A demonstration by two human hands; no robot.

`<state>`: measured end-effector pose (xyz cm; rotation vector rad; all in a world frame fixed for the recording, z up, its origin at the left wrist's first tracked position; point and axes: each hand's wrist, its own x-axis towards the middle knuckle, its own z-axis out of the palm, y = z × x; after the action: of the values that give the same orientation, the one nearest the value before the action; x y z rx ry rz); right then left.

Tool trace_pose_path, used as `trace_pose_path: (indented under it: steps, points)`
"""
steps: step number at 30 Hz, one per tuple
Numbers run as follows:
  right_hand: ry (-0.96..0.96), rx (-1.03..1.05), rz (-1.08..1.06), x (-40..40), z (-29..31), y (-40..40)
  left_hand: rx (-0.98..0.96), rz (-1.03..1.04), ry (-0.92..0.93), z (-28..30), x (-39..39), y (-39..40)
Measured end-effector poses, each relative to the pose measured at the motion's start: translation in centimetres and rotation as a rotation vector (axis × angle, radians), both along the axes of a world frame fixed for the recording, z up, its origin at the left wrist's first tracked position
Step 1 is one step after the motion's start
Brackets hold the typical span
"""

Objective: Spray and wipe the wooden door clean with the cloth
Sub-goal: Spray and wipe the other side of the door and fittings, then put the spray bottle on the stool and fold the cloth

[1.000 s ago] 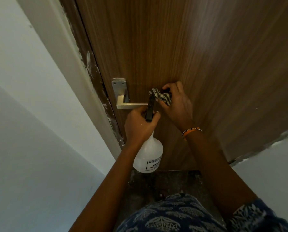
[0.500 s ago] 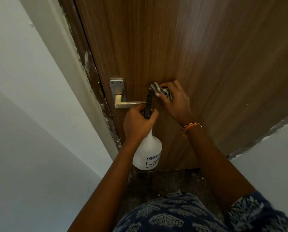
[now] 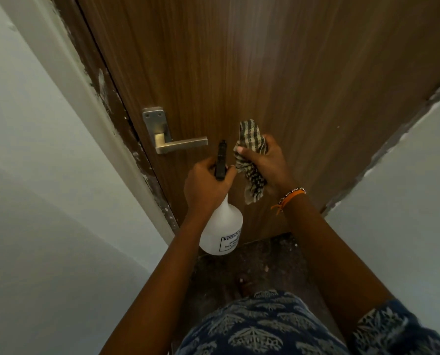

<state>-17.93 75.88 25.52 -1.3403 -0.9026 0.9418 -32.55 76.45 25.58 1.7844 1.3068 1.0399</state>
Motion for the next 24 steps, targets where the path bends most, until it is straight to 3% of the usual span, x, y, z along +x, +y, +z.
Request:
trace_pose_path:
  steps: [3,8,15,24]
  points:
    - [0.047,-0.015,-0.074,-0.3,-0.6,-2.4,-0.01,-0.05,0.012,-0.3,0.3,-1.4]
    - [0.359,-0.083,-0.143,0.7,-2.2,-6.7,-0.057,-0.167,0.025,-1.0,1.6,-3.9]
    - [0.593,-0.139,-0.274,4.3,-4.7,-14.5,-0.117,-0.44,0.004,-2.7,6.0,-8.2]
    - [0.505,-0.195,-0.654,7.8,-7.7,-30.8,-0.246,-0.919,0.074,-5.4,13.4,-19.4]
